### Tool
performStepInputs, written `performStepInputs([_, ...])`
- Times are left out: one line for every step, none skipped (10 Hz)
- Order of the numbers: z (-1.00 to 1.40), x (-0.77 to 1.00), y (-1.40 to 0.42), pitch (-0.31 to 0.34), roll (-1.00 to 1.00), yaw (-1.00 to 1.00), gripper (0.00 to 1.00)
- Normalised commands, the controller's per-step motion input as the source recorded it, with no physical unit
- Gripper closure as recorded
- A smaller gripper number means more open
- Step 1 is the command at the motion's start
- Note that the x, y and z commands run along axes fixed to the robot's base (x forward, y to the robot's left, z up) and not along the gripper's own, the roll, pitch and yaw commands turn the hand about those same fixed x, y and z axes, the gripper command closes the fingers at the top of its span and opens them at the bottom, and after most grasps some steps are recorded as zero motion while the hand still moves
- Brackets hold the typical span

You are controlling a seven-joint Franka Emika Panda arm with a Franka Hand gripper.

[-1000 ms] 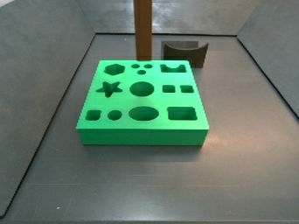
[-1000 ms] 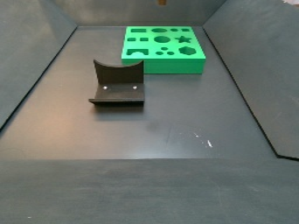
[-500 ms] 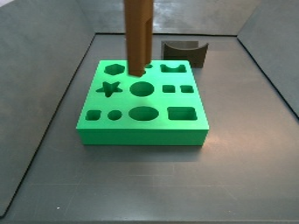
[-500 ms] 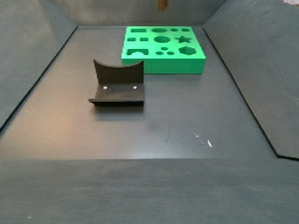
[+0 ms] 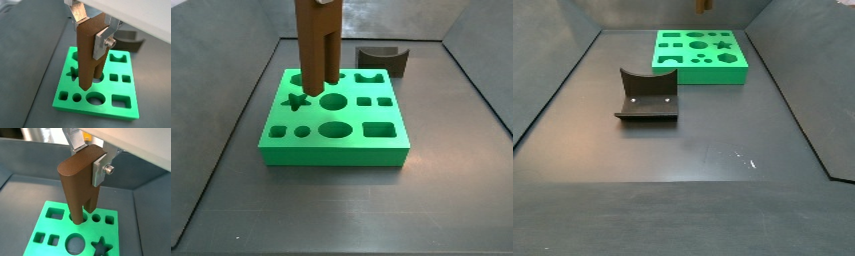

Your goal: Insert the square-circle object.

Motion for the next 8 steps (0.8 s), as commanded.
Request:
performStepInputs([-0.08, 0.0, 0.0, 0.0, 0.01, -1.0, 1.0])
performStepInputs([-0.08, 0.0, 0.0, 0.0, 0.01, -1.0, 1.0])
performStepInputs([-0.13, 0.0, 0.0, 0.0, 0.0, -1.0, 1.0])
performStepInputs([-0.24, -0.04, -0.01, -0.007, 0.0, -1.0, 1.0])
performStepInputs([-0.32, -0.09, 0.0, -0.031, 0.0, -0.99, 1.0])
performStepInputs([-0.37, -0.09, 0.0, -0.043, 0.0, -1.0, 1.0])
performStepInputs([-0.31, -0.11, 0.0, -0.031, 0.0, -1.0, 1.0])
performStepInputs([-0.31, -0.11, 0.0, -0.027, 0.0, -1.0, 1.0])
